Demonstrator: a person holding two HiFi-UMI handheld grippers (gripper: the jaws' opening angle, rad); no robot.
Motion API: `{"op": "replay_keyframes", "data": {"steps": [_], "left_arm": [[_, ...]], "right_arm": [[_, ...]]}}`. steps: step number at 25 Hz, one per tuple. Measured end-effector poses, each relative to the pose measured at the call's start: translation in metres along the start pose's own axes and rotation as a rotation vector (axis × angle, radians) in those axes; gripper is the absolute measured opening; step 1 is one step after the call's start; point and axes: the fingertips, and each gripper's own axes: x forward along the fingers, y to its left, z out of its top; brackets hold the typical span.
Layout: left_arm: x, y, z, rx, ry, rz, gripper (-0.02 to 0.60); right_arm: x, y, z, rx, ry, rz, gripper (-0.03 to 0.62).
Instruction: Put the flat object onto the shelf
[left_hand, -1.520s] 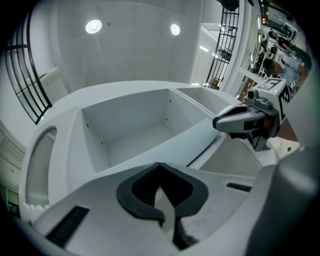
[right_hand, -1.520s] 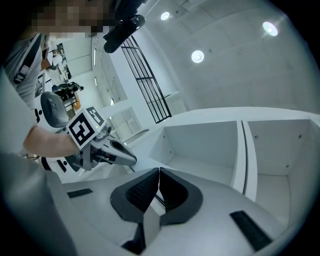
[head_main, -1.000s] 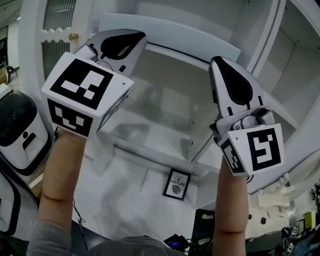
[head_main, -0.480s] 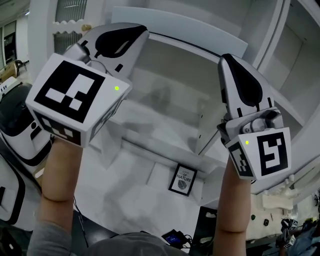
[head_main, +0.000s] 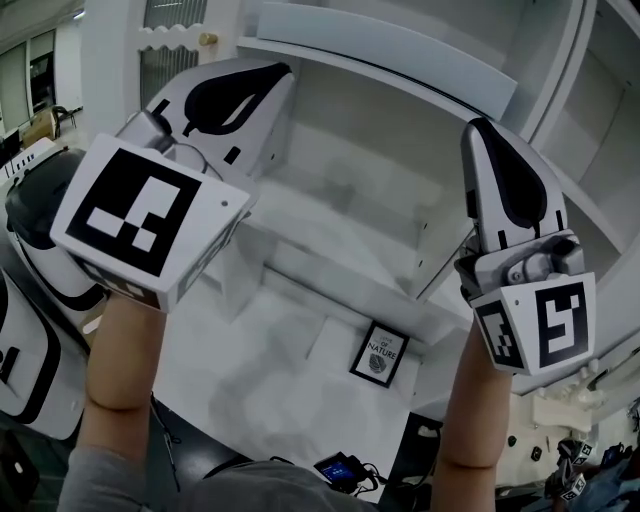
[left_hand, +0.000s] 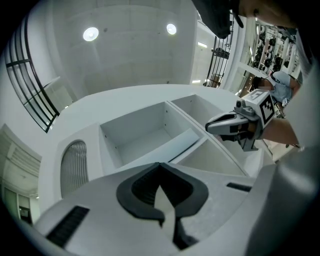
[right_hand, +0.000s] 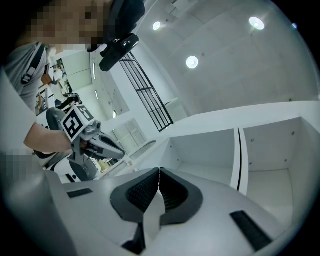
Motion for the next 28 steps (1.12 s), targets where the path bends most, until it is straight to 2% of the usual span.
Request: {"op": "replay_keyframes", "data": {"steps": [12,20,28], "left_arm": [[-0.045,-0.020,0.001,-0.034,0.035,0.026,0.006],[-0.082,-0.037,-0.002,-0.093,0.001,0.035,0.006],[-0.120,-0.062,-0.014,-0.145,0.029,0.051,0.006]], "right_arm": [[-0.040,0.025,-0.008,0.007,0.018,0.036,0.028],[-0.078,0.039,-0.008,0.054,0.011,0.062,0.028],[-0.113,0.058,-0.013,0.087,0.022,0.089,0.028]]}}
